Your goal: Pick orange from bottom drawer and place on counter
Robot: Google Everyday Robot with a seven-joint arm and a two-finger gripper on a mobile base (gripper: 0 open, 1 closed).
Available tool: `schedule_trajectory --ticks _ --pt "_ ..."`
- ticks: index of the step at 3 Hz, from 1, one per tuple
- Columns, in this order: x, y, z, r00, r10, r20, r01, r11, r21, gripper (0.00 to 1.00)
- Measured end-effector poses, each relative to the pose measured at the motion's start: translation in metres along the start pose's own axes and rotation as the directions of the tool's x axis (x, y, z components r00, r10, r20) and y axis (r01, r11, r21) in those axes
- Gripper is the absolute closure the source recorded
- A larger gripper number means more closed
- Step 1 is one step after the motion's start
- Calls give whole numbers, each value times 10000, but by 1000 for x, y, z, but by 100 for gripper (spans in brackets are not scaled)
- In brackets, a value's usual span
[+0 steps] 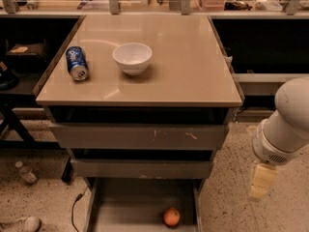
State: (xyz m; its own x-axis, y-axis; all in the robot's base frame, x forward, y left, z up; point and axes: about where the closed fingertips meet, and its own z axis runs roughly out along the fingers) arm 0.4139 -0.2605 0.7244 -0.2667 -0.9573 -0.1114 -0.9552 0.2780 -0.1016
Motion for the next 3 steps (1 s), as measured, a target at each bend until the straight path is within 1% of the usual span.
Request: schedule_trajectory --ticks 1,2,3 --pt "6 7 43 9975 266 650 -230 9982 -549 0" --pt "17 9 109 9923 565 1105 -456 9941 -989 0" --pt "29 20 176 9906 520 1268 -304 9856 -1666 0"
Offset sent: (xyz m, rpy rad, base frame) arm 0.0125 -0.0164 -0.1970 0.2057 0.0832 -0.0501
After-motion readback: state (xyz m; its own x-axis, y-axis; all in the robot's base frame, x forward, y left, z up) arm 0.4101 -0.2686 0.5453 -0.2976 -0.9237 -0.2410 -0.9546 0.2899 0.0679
